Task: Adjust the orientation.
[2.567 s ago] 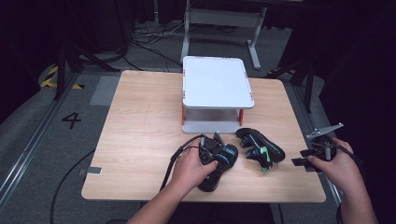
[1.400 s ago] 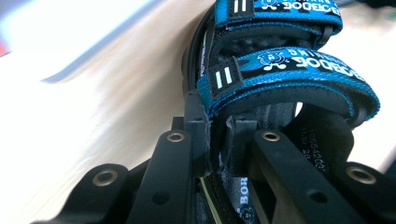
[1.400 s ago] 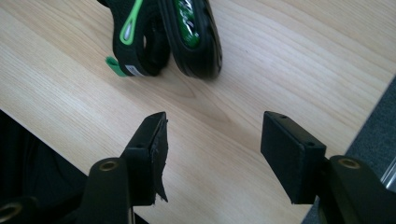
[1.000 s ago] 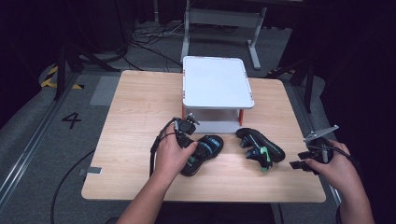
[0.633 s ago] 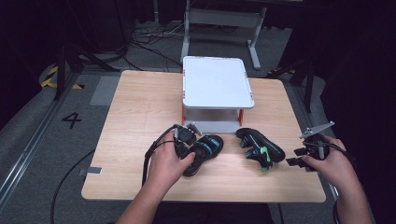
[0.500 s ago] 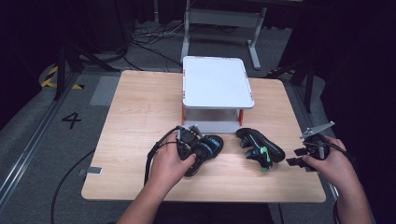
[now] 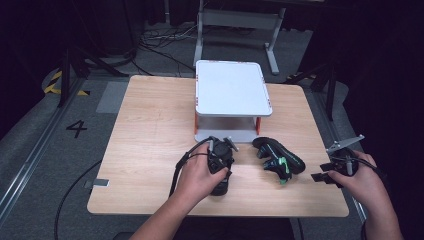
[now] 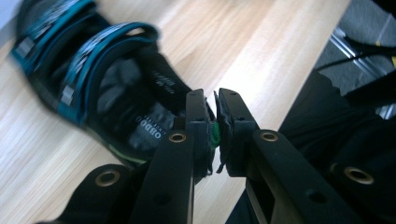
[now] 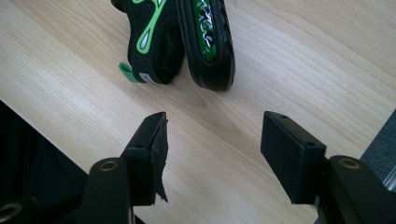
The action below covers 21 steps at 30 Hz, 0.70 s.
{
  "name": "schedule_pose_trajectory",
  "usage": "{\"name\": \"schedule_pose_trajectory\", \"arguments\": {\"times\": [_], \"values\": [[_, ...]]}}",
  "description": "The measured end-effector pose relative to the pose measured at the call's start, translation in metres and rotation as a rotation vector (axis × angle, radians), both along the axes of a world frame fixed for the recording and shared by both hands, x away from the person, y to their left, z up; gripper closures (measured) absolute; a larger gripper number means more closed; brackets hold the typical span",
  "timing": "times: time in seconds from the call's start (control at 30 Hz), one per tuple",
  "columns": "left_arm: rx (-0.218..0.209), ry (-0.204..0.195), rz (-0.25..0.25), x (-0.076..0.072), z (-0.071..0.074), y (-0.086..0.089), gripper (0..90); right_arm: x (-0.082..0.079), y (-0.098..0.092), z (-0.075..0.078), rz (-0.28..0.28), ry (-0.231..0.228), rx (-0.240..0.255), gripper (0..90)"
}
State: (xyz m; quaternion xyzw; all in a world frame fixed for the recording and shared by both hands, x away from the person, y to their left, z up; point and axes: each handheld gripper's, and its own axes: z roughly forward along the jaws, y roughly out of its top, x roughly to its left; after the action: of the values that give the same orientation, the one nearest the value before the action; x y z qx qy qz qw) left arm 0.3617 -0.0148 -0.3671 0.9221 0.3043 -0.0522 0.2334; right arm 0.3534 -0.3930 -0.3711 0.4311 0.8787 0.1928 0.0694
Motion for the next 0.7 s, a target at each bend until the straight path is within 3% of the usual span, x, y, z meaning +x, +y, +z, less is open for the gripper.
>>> {"name": "schedule_pose_trajectory", "arguments": {"times": [0.17,0.27,0.47,0.5,0.57,0.6,0.7], "values": [[0.046,0.029,-0.069,-0.003,-0.009,-0.012,83.2,-0.003,0.000,-0.002,-0.004,0.004,-0.001,42.3],[0.013,0.047,-0.076,0.001,-0.011,-0.011,81.9,-0.002,0.002,-0.004,0.005,0.011,-0.007,42.2],[-0.017,0.018,-0.041,0.003,-0.004,-0.005,74.4,-0.002,0.004,-0.005,0.012,0.015,-0.007,42.2],[-0.023,0.016,-0.037,0.003,-0.003,-0.003,71.4,-0.002,0.003,-0.005,0.010,0.016,-0.008,42.1],[-0.048,0.009,-0.010,0.004,0.002,0.003,53.7,-0.002,0.004,-0.003,0.012,0.008,-0.005,42.0],[-0.055,0.003,-0.002,0.004,0.004,0.006,49.1,-0.002,0.005,-0.003,0.016,0.003,-0.003,41.9],[-0.057,-0.045,0.028,0.004,0.014,0.021,36.9,0.000,0.007,-0.001,0.015,-0.012,-0.003,40.7]]}}
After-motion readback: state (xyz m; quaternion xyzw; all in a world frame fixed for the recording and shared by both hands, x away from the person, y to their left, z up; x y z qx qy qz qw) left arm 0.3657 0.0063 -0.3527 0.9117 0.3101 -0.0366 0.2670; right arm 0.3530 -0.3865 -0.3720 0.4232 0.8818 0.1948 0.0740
